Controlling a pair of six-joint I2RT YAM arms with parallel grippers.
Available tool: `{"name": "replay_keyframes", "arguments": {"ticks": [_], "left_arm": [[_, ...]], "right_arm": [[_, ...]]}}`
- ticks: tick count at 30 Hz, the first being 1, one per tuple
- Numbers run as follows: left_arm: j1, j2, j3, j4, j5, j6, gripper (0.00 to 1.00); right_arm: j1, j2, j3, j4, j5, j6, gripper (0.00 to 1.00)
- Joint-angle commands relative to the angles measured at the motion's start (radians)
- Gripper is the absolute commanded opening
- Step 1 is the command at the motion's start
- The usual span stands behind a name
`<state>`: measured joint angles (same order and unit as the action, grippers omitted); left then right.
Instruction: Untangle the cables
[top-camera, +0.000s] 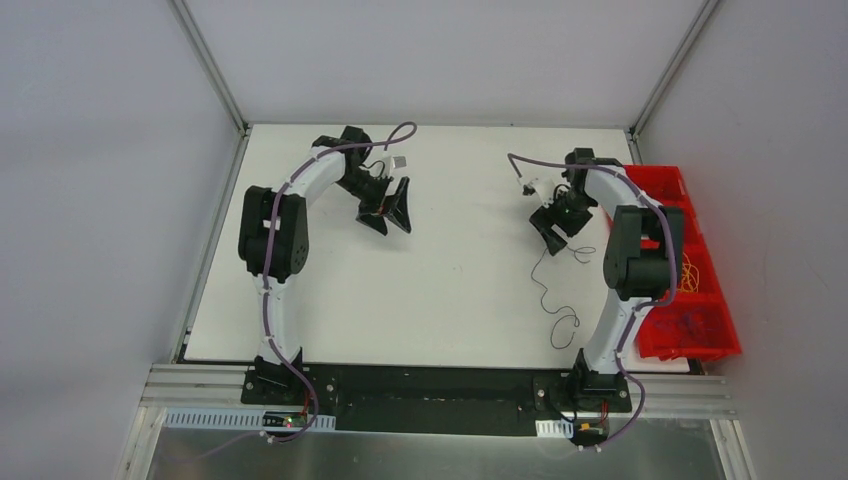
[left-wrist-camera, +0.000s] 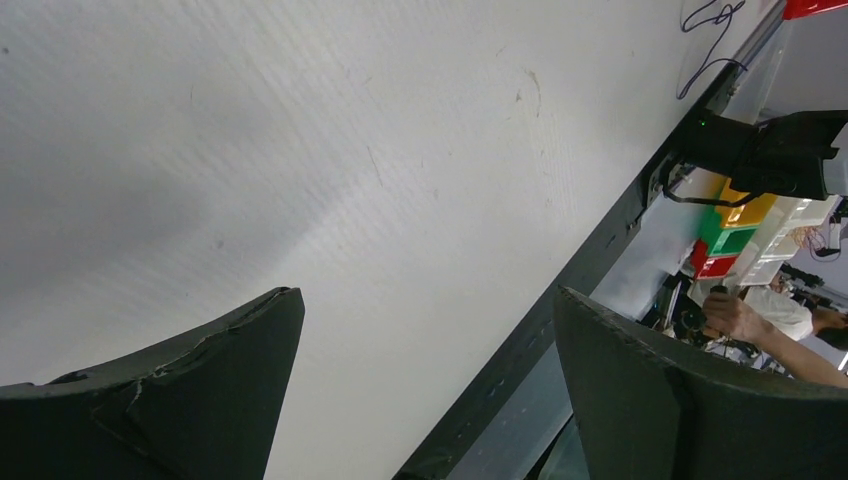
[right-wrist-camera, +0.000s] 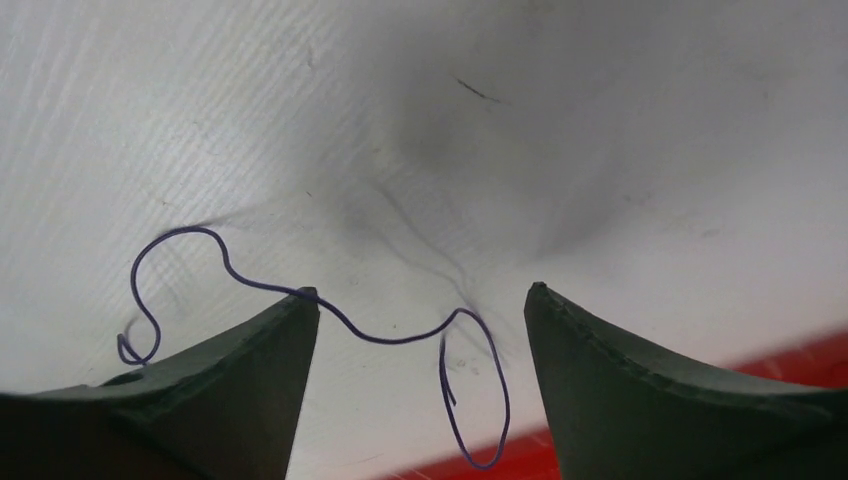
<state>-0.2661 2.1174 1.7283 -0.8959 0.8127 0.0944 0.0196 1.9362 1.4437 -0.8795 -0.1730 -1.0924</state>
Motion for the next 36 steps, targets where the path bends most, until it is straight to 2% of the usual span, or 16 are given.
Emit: {"name": "replay_keyframes", "arguments": {"ticks": [1,2,3,5,6,10,13,15,17,21,24,28,31,35,36], "left_arm": [[0.037,-0.119,-0.050,-0.006,-0.001,0.018,0.99],[0.051,-0.126,-0.063,-0.006,0.000,0.014,0.99],[0.066,-0.133,-0.072,-0.006,0.000,0.010,0.99],[0.098,-0.144,-0.084,-0.006,0.002,-0.002,0.99],[0.116,-0.148,-0.086,-0.006,0.003,-0.007,0.99],[0.168,-0.160,-0.080,-0.006,-0.003,-0.024,0.99],[0.187,-0.172,-0.078,-0.006,-0.009,-0.027,0.99],[0.188,-0.178,-0.083,-0.005,-0.009,-0.028,0.99],[0.187,-0.181,-0.098,0.007,-0.002,-0.041,0.99],[0.187,-0.195,-0.156,0.070,0.017,-0.090,0.99],[0.185,-0.199,-0.193,0.116,0.026,-0.132,0.99],[0.173,-0.195,-0.199,0.134,0.029,-0.148,0.99],[0.167,-0.198,-0.189,0.136,0.025,-0.155,0.99],[0.167,-0.208,-0.190,0.137,0.016,-0.152,0.99],[0.167,-0.211,-0.191,0.137,0.016,-0.150,1.00]], "right_arm": [[0.062,0.043,0.026,0.016,0.011,-0.077,0.72],[0.077,0.063,0.051,-0.003,0.005,-0.065,0.63],[0.093,0.083,0.077,-0.030,-0.006,-0.055,0.47],[0.121,0.104,0.108,-0.052,-0.028,-0.036,0.05],[0.136,0.106,0.122,-0.053,-0.035,-0.024,0.00],[0.187,0.099,0.260,-0.070,-0.119,0.109,0.00],[0.190,0.104,0.443,-0.140,-0.198,0.237,0.00],[0.184,0.083,0.501,-0.199,-0.223,0.258,0.00],[0.179,0.034,0.467,-0.227,-0.220,0.233,0.00],[0.178,-0.068,0.226,-0.222,-0.164,0.176,0.00],[0.195,-0.091,0.108,-0.151,-0.125,0.233,0.00],[0.231,-0.051,0.098,-0.029,-0.103,0.400,0.00],[0.252,-0.011,0.137,-0.010,-0.122,0.511,0.00],[0.263,0.010,0.128,-0.021,-0.209,0.614,0.14],[0.267,0.013,0.120,-0.024,-0.227,0.638,0.23]]}}
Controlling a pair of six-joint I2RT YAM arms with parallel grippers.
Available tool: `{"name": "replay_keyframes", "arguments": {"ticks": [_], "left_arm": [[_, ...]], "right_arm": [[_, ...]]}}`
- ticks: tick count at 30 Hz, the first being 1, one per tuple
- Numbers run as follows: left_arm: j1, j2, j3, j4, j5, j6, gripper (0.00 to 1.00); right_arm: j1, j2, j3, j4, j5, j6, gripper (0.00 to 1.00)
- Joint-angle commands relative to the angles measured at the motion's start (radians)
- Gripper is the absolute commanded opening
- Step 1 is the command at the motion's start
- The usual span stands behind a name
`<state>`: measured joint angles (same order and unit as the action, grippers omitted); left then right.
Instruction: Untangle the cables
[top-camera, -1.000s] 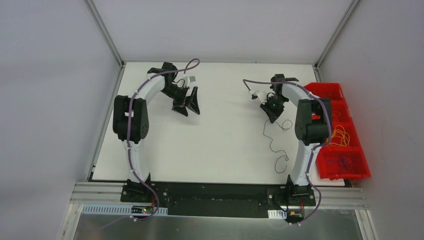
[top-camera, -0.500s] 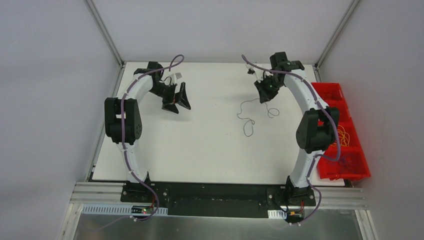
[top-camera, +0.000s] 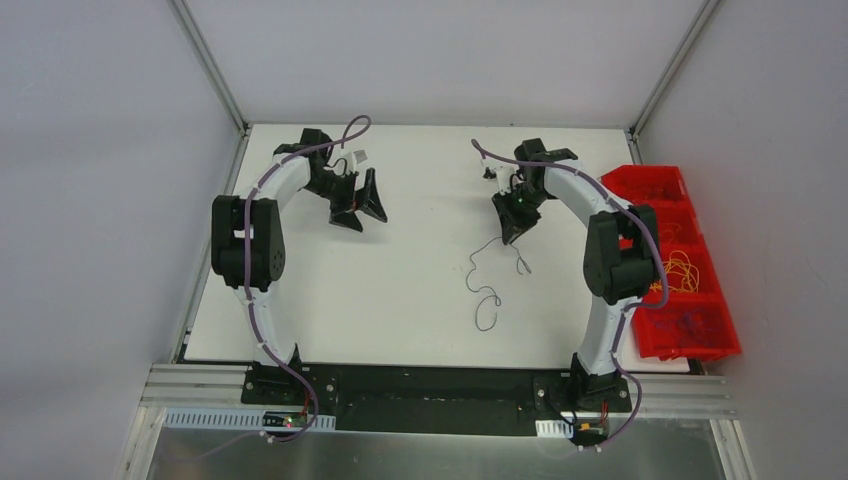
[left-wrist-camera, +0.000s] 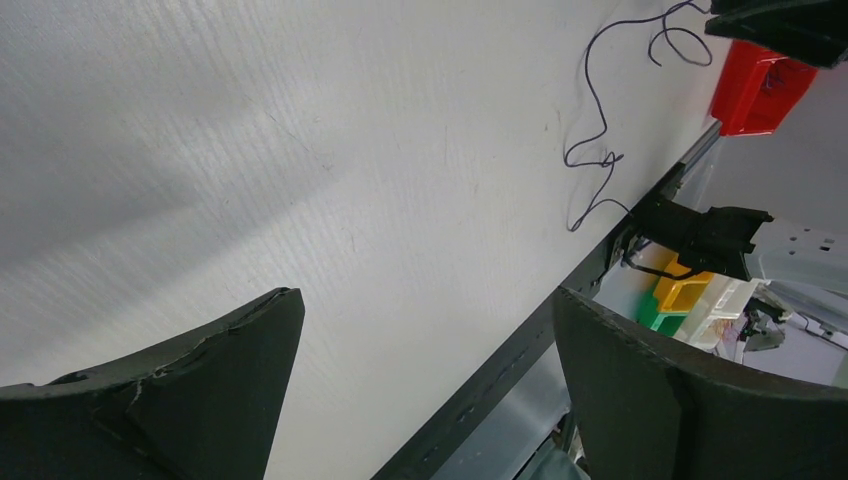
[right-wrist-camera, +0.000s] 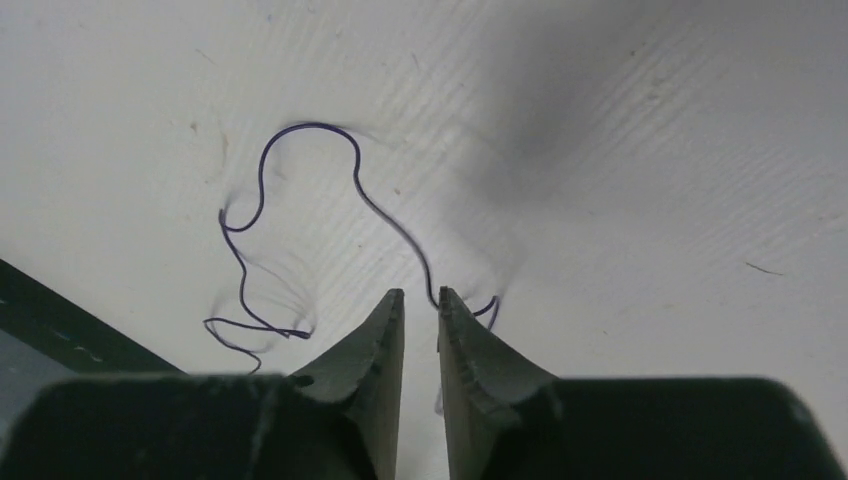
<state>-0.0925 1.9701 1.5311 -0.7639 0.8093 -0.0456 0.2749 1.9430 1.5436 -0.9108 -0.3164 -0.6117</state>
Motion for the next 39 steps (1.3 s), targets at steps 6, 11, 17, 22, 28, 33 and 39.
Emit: {"name": "replay_keyframes", "arguments": {"ticks": [6,11,17,22,28,33,39], "left_arm": [[-0.008,-0.078,-0.012,0.005,0.028,-0.002,1.00],[-0.072,-0.114,-0.052,0.004,0.018,0.070,1.00],[-0.119,-0.108,-0.083,0.020,0.032,0.049,1.00],[-0.150,-0.123,-0.139,0.062,0.065,0.010,1.00],[-0.148,-0.114,-0.161,0.104,0.055,-0.048,1.00],[-0.148,-0.117,-0.172,0.113,0.042,-0.051,1.00],[-0.152,-0.106,-0.149,0.115,0.058,-0.052,1.00]], "right_arm": [[0.023,0.001,-0.037,-0.018,-0.161,0.224,0.65],[0.070,-0.079,-0.153,0.052,-0.130,0.164,0.99],[0.176,-0.151,-0.283,0.113,-0.009,0.048,0.99],[0.213,-0.180,-0.347,0.154,0.041,0.024,0.99],[0.256,-0.235,-0.442,0.268,0.143,0.010,0.67],[0.267,-0.339,-0.463,0.307,0.150,-0.025,0.00],[0.253,-0.412,-0.405,0.257,0.176,-0.116,0.00]]}}
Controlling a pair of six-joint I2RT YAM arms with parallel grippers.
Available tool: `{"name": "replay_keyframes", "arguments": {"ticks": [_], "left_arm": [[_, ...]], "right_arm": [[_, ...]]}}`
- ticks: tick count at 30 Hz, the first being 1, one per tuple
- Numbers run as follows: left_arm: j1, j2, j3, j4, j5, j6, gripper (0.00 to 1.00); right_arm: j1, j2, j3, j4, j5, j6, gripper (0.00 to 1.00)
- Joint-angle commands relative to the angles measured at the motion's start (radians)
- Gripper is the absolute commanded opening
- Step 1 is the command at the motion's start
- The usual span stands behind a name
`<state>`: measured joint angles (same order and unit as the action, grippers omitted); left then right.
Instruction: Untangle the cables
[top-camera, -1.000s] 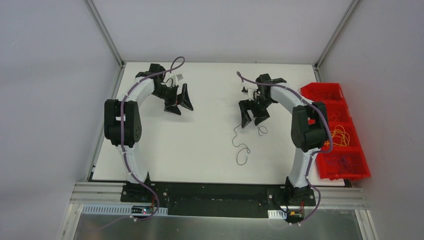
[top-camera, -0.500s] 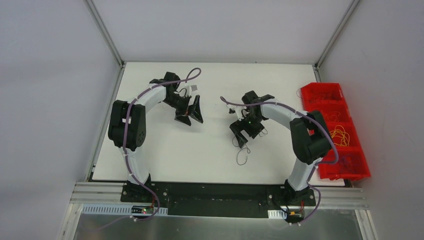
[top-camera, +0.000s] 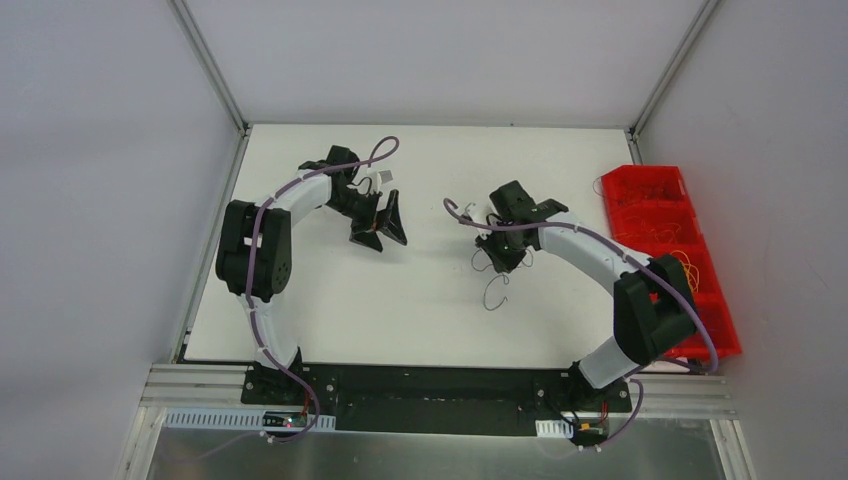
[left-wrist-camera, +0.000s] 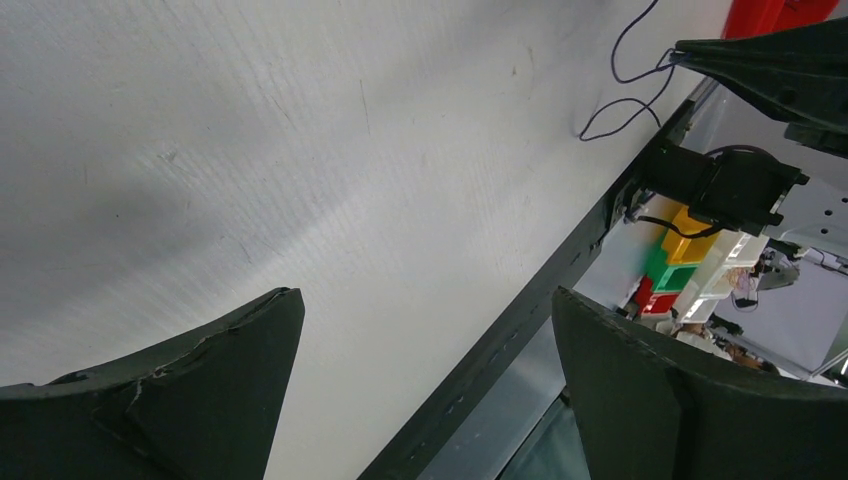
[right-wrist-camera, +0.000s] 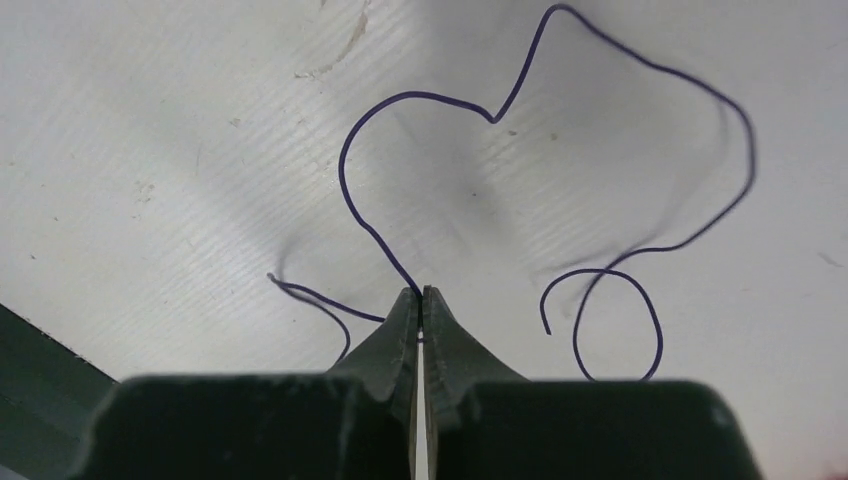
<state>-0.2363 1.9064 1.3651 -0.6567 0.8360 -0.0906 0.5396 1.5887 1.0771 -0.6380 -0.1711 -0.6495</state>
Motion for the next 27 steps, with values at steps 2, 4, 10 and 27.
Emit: {"name": "replay_keyframes", "arguments": {"ticks": [2,4,10,27], "left_arm": [[-0.019,-0.039,0.034,0.010,0.036,-0.006,1.00],[-0.036,-0.022,0.064,0.022,0.054,-0.025,1.00],[-0.074,0.091,0.142,0.277,0.136,-0.312,1.00],[-0.304,0.433,0.124,1.198,0.120,-1.216,1.00]], "right_arm": [[-0.042,-0.055,0.099,-0.047,0.016,-0.094,0.00],[-0.070,-0.056,0.127,-0.072,-0.024,-0.110,0.00],[-0.092,-0.054,0.130,-0.073,-0.090,-0.172,0.00],[-0.099,-0.047,0.052,0.086,-0.004,-0.209,0.00]]}}
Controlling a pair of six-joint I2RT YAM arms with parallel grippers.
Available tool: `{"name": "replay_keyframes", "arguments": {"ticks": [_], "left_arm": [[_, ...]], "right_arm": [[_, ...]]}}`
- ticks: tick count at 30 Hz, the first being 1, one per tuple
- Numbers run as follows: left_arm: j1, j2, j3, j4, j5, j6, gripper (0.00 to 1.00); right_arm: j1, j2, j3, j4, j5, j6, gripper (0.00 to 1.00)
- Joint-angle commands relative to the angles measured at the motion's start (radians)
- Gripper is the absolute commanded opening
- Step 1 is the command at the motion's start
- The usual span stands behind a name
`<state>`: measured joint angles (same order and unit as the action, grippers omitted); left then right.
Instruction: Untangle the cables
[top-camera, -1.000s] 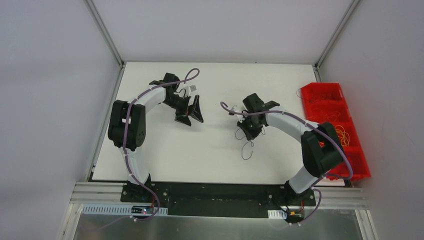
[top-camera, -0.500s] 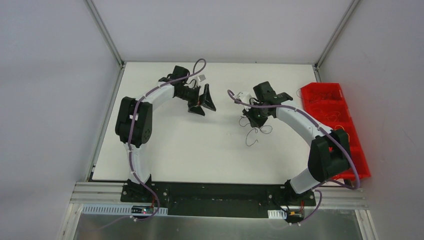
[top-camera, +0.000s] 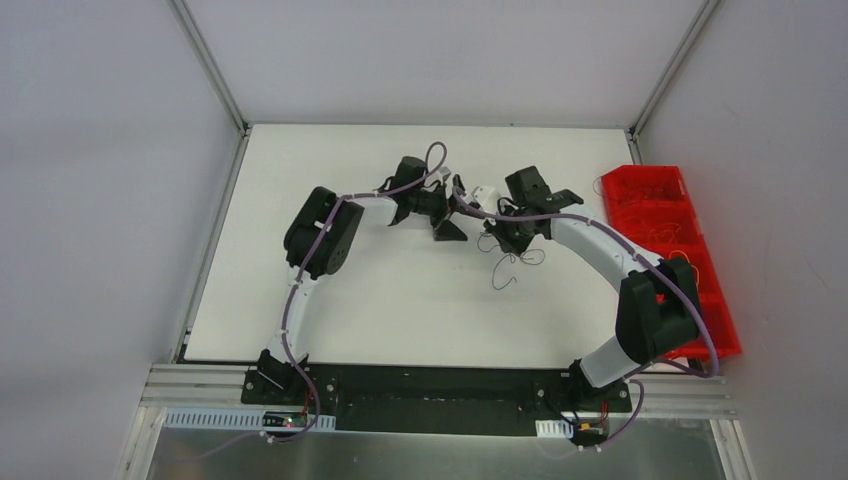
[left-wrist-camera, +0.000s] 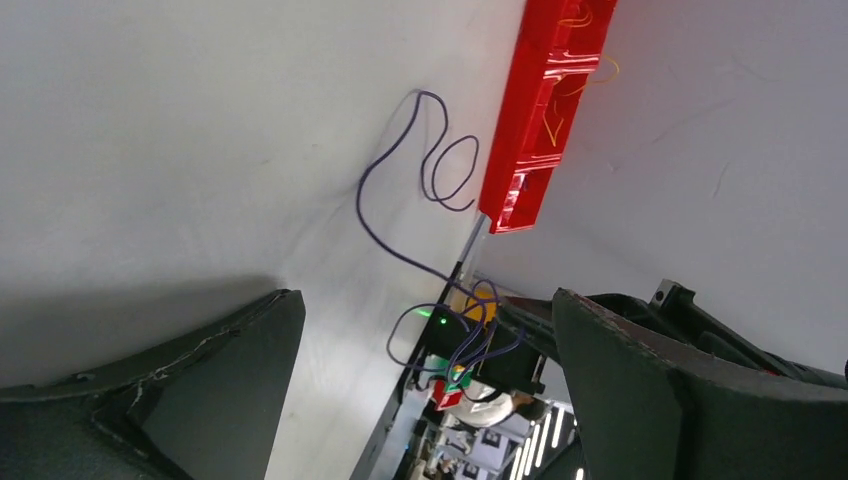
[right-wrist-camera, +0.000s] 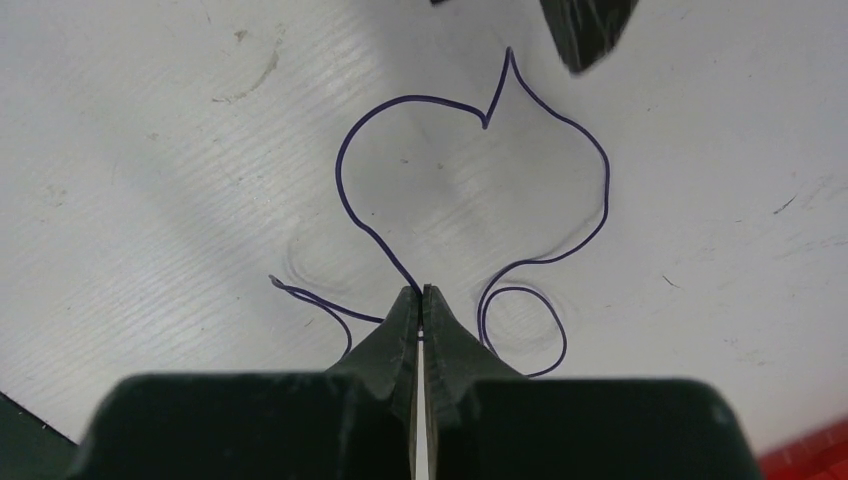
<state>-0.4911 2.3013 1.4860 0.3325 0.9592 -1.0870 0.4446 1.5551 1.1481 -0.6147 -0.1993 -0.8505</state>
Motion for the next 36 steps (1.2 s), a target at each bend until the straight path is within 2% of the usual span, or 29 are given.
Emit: {"name": "replay_keyframes", "arguments": {"ticks": [1,4,8,10,12,15,18,21,22,26,30,33,36], "left_arm": [[-0.057,0.048,0.002,0.224,-0.007,-0.239,1.00],[-0.075,0.076,0.012,0.236,-0.013,-0.271,1.00],[-0.085,0.104,0.051,0.166,-0.022,-0.269,0.89],[-0.093,0.112,0.078,0.118,-0.022,-0.242,0.81],[-0.095,0.106,0.088,0.078,-0.015,-0.214,0.66],[-0.083,0.074,0.070,-0.005,0.001,-0.148,0.29],[-0.064,0.035,0.041,-0.094,0.027,-0.074,0.00],[-0.047,-0.006,0.027,-0.229,0.043,0.059,0.00],[-0.044,-0.014,0.026,-0.291,0.048,0.103,0.00],[-0.040,-0.036,0.025,-0.410,0.068,0.211,0.00],[-0.038,-0.039,0.017,-0.414,0.074,0.217,0.00],[-0.035,-0.044,0.014,-0.418,0.070,0.223,0.00],[-0.031,-0.040,0.008,-0.420,0.063,0.223,0.00]], "right_arm": [[-0.004,-0.010,-0.020,0.068,0.026,0.000,0.00],[-0.004,-0.002,-0.028,0.087,0.036,0.006,0.00],[-0.004,-0.003,-0.038,0.108,0.045,0.004,0.00],[-0.004,-0.005,-0.042,0.113,0.040,0.006,0.00],[-0.004,-0.002,-0.043,0.120,0.049,0.010,0.00],[-0.011,0.005,-0.042,0.129,0.073,0.022,0.00],[-0.042,0.007,-0.041,0.136,0.063,0.040,0.01],[-0.081,0.017,-0.050,0.148,0.041,0.041,0.08],[-0.090,0.024,-0.056,0.167,0.037,0.036,0.14],[-0.110,0.075,-0.068,0.229,0.023,0.022,0.52],[-0.110,0.138,-0.039,0.256,0.023,0.058,0.78],[-0.114,0.142,-0.022,0.233,-0.027,0.076,0.82],[-0.128,0.135,0.005,0.140,-0.156,0.063,0.82]]}}
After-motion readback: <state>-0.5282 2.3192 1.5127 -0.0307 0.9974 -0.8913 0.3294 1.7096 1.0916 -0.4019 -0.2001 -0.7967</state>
